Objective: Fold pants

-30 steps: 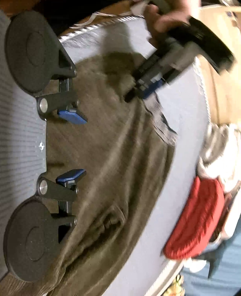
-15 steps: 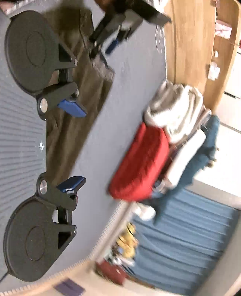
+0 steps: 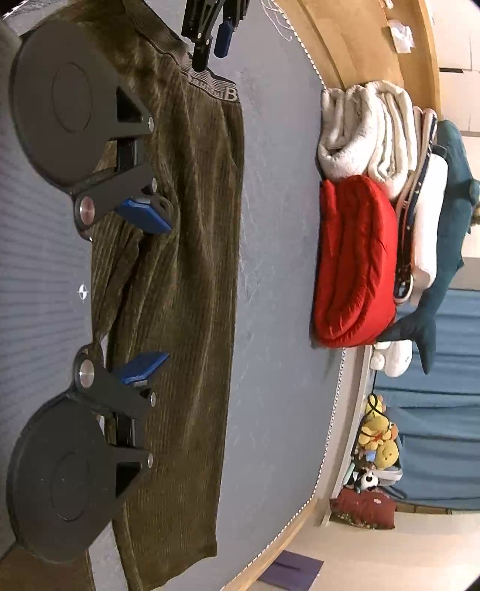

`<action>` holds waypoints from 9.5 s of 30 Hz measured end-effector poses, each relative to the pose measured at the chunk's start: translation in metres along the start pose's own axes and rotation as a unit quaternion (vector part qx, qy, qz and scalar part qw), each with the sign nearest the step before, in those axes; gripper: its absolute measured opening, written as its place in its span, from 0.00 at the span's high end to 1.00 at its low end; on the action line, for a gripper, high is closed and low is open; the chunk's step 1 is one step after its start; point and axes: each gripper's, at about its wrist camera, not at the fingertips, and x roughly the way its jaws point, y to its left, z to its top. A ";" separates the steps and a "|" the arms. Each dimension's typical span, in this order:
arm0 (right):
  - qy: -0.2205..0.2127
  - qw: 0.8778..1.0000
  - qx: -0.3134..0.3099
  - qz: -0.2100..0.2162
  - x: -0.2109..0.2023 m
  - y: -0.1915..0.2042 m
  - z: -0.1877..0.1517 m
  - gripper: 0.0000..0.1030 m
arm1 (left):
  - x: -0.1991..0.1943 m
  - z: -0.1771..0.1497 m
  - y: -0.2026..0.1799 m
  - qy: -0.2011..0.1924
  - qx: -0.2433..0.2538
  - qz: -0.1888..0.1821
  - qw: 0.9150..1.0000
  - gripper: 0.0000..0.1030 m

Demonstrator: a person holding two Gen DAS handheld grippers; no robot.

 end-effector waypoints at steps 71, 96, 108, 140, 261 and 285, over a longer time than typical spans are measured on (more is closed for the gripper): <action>0.011 0.973 0.213 -0.082 -0.016 -0.127 0.001 0.46 | 0.104 0.070 0.033 -0.028 -0.006 -0.007 1.000 0.89; 0.001 0.864 0.479 -0.153 -0.009 -0.251 -0.068 0.54 | -0.055 -0.037 -0.004 0.006 0.107 -0.168 0.980 0.84; -0.020 0.814 0.565 -0.130 0.018 -0.315 -0.117 0.65 | -0.027 -0.044 -0.047 0.032 0.195 -0.167 0.966 0.61; -0.063 0.824 0.532 -0.182 -0.058 -0.315 -0.081 0.90 | -0.047 -0.043 -0.024 -0.014 0.246 -0.183 0.952 0.97; 0.014 0.709 0.605 -0.362 -0.158 -0.422 -0.216 0.62 | -0.050 -0.052 -0.017 -0.014 0.226 -0.297 0.928 0.68; 0.046 0.736 0.616 -0.277 -0.142 -0.446 -0.240 0.58 | -0.015 -0.065 0.027 0.089 0.242 -0.130 0.957 0.39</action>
